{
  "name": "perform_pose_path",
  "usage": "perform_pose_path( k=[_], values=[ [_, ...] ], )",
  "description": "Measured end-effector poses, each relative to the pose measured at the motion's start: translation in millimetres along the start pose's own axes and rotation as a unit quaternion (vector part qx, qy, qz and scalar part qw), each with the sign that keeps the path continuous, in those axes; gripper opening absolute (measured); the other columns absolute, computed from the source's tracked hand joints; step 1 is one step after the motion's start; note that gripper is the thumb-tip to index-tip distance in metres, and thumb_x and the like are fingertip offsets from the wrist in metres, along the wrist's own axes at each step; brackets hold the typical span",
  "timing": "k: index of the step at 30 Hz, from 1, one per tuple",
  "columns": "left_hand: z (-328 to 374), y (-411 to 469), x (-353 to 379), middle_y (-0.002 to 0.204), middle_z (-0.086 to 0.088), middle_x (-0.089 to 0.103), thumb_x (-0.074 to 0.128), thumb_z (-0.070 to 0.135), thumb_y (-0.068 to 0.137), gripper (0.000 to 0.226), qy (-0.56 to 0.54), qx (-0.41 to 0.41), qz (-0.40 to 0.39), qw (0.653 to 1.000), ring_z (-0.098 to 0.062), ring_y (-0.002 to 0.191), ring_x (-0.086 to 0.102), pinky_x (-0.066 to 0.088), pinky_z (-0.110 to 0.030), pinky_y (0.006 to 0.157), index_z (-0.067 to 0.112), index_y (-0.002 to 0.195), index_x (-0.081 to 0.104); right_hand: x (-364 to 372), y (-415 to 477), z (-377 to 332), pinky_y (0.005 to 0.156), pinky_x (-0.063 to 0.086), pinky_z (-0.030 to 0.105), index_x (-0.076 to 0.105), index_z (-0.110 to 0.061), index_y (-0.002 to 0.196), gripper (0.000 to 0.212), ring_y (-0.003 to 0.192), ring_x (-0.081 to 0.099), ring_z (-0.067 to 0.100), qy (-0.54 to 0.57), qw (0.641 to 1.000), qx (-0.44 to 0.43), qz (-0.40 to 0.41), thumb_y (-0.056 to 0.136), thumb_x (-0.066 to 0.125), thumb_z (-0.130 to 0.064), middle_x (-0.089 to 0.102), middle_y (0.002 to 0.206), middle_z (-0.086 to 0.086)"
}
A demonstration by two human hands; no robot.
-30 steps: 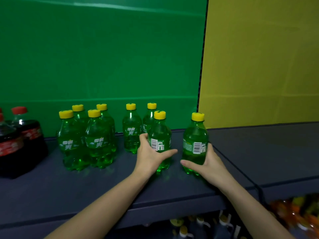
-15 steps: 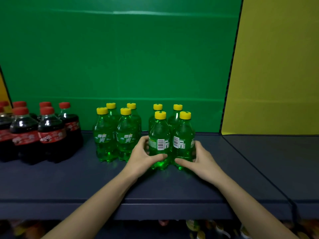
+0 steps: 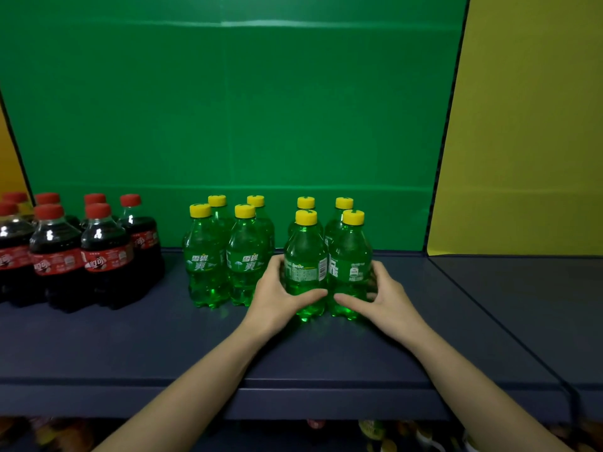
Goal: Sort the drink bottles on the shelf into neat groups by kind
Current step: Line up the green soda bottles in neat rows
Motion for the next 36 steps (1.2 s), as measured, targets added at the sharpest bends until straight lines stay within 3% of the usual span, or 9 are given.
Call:
perform_pose_path(
  k=[3, 7, 9, 12, 15, 20, 26, 31, 36],
  values=[
    [-0.5, -0.4, 4.5, 0.108, 0.024, 0.046, 0.075, 0.021, 0.076, 0.058, -0.012, -0.015, -0.030, 0.999, 0.005, 0.104, 0.043, 0.030, -0.012, 0.088, 0.028, 0.115, 0.032, 0.0, 0.6, 0.0, 0.097, 0.043, 0.030, 0.041, -0.026, 0.122, 0.068, 0.111, 0.052, 0.009, -0.041, 0.999, 0.000, 0.028, 0.067, 0.076, -0.047, 0.055, 0.120, -0.008],
    [-6.5, 2.5, 1.5, 0.123, 0.006, 0.057, 0.074, 0.012, 0.076, 0.057, -0.027, -0.033, -0.032, 0.999, -0.009, 0.114, 0.053, 0.038, -0.022, 0.098, 0.013, 0.124, 0.045, -0.7, -4.4, -1.4, 0.091, 0.039, 0.015, 0.037, -0.031, 0.124, 0.055, 0.101, 0.050, -0.005, 0.008, 1.000, 0.004, -0.012, 0.080, 0.068, -0.019, 0.050, 0.112, -0.019],
    [-6.2, 2.4, 0.3, 0.105, 0.014, 0.060, 0.080, 0.013, 0.070, 0.052, -0.029, -0.028, -0.017, 0.999, 0.003, 0.098, 0.058, 0.041, -0.007, 0.086, 0.015, 0.111, 0.048, -2.4, -5.2, 0.6, 0.090, 0.036, 0.014, 0.035, -0.026, 0.131, 0.062, 0.107, 0.049, 0.000, 0.011, 1.000, 0.002, -0.006, 0.080, 0.069, -0.016, 0.050, 0.116, -0.015],
    [-0.5, -1.9, 4.8, 0.096, 0.030, 0.039, 0.075, 0.012, 0.076, 0.057, -0.028, -0.008, -0.027, 0.999, 0.023, 0.084, 0.040, 0.027, 0.009, 0.070, 0.026, 0.108, 0.030, -2.7, -5.8, 0.1, 0.084, 0.039, 0.013, 0.036, -0.020, 0.132, 0.069, 0.109, 0.049, 0.006, -0.011, 1.000, -0.005, 0.021, 0.075, 0.075, -0.026, 0.051, 0.118, -0.009],
    [-2.2, -2.7, 4.7, 0.120, 0.021, 0.035, 0.068, 0.009, 0.082, 0.066, -0.041, -0.008, -0.052, 0.998, 0.008, 0.115, 0.036, 0.023, -0.002, 0.090, 0.024, 0.132, 0.027, -3.4, -6.4, -0.8, 0.075, 0.042, 0.009, 0.038, -0.020, 0.128, 0.070, 0.106, 0.050, 0.005, -0.021, 0.999, -0.007, 0.038, 0.072, 0.077, -0.031, 0.053, 0.117, -0.008],
    [-9.3, 1.3, -1.6, 0.115, 0.004, 0.058, 0.085, 0.029, 0.062, 0.068, -0.004, 0.000, -0.006, 1.000, -0.010, 0.110, 0.053, 0.043, -0.019, 0.094, 0.018, 0.117, 0.047, -4.1, -7.8, 0.2, 0.072, 0.041, 0.011, 0.039, -0.020, 0.129, 0.074, 0.106, 0.050, 0.008, -0.042, 0.998, -0.002, 0.050, 0.069, 0.078, -0.038, 0.052, 0.120, -0.006],
    [-3.0, -5.7, 1.1, 0.132, 0.002, 0.052, 0.068, 0.038, 0.062, 0.080, -0.033, -0.015, -0.051, 0.998, -0.011, 0.122, 0.048, 0.036, -0.034, 0.107, 0.017, 0.133, 0.037, -4.4, -7.6, 0.1, 0.070, 0.041, 0.011, 0.040, -0.020, 0.127, 0.073, 0.102, 0.052, 0.009, -0.050, 0.997, -0.006, 0.061, 0.068, 0.078, -0.039, 0.054, 0.117, -0.005],
    [-3.1, -4.7, -0.1, 0.110, 0.020, 0.052, 0.081, 0.023, 0.069, 0.064, 0.006, -0.001, -0.018, 1.000, 0.001, 0.107, 0.051, 0.034, -0.005, 0.086, 0.024, 0.116, 0.038, -4.1, -7.2, 0.6, 0.069, 0.042, 0.011, 0.040, -0.020, 0.127, 0.073, 0.103, 0.052, 0.008, -0.049, 0.997, -0.012, 0.061, 0.068, 0.078, -0.039, 0.055, 0.118, -0.006],
    [-3.9, -5.5, 1.2, 0.133, 0.014, 0.036, 0.070, 0.013, 0.079, 0.077, -0.025, -0.017, -0.048, 0.998, -0.001, 0.126, 0.032, 0.023, -0.012, 0.096, 0.014, 0.142, 0.026, -3.9, -6.2, 2.2, 0.070, 0.043, 0.013, 0.041, -0.020, 0.127, 0.073, 0.103, 0.053, 0.009, -0.045, 0.997, -0.014, 0.065, 0.067, 0.078, -0.040, 0.056, 0.117, -0.005]
  ],
)
Point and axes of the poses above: each hand's wrist, its own y-axis towards the middle knuckle, its own x-axis out of the palm, z = x × y, the point moved 3 cm from there along y, towards the middle knuckle
